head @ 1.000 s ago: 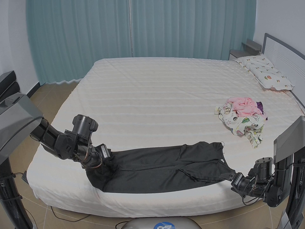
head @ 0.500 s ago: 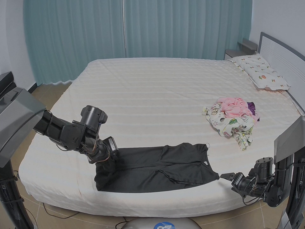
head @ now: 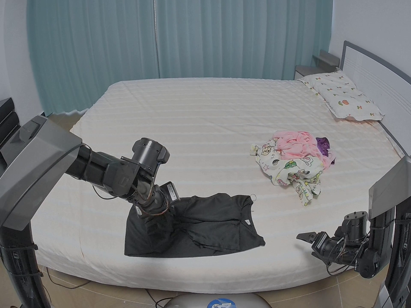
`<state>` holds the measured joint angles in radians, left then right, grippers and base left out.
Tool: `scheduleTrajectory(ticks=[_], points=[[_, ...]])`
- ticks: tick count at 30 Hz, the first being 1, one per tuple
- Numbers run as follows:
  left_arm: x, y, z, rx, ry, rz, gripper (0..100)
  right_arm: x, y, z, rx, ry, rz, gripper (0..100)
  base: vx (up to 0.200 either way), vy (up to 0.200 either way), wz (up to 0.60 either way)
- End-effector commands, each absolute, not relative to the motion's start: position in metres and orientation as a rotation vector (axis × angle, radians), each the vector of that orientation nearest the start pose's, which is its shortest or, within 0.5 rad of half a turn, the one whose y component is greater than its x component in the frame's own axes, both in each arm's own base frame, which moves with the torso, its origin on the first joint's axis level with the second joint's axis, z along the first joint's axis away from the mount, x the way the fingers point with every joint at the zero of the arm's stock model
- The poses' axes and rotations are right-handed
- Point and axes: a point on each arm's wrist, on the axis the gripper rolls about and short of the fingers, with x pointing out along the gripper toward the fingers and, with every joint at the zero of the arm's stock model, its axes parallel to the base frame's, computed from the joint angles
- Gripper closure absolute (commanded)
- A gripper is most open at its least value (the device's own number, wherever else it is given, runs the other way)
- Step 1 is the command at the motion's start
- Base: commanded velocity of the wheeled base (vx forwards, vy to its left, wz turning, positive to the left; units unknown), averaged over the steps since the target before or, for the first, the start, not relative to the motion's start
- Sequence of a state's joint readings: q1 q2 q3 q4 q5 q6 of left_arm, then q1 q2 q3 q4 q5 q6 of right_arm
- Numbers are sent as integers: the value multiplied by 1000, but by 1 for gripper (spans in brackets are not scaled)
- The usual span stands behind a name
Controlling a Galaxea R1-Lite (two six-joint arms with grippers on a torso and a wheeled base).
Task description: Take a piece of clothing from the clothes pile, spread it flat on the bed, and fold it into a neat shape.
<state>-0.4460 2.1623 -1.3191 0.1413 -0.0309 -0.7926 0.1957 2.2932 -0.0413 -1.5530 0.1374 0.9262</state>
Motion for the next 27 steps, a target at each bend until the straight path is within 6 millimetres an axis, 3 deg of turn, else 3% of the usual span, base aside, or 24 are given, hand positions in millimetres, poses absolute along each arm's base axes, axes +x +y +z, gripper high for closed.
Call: scheduleTrajectory(ticks=[1,11,12,21,22,27], points=[[365,-188,81,-507,1092,-41,100,221,47,-24,860,785,-21,0,0,-200,0],[378,-211,81,-518,1110,-48,100,222,47,-26,858,792,-24,0,0,-200,0],[383,-219,76,-535,1107,-47,100,222,47,-26,858,792,-24,0,0,0,0],[388,-222,68,-568,1114,-21,100,222,47,-27,858,793,-25,0,0,0,0],[390,-222,68,-578,1110,-17,0,222,47,-27,858,793,-25,0,0,0,0],[394,-219,71,-627,1101,10,0,222,47,-27,857,794,-27,0,0,0,0]])
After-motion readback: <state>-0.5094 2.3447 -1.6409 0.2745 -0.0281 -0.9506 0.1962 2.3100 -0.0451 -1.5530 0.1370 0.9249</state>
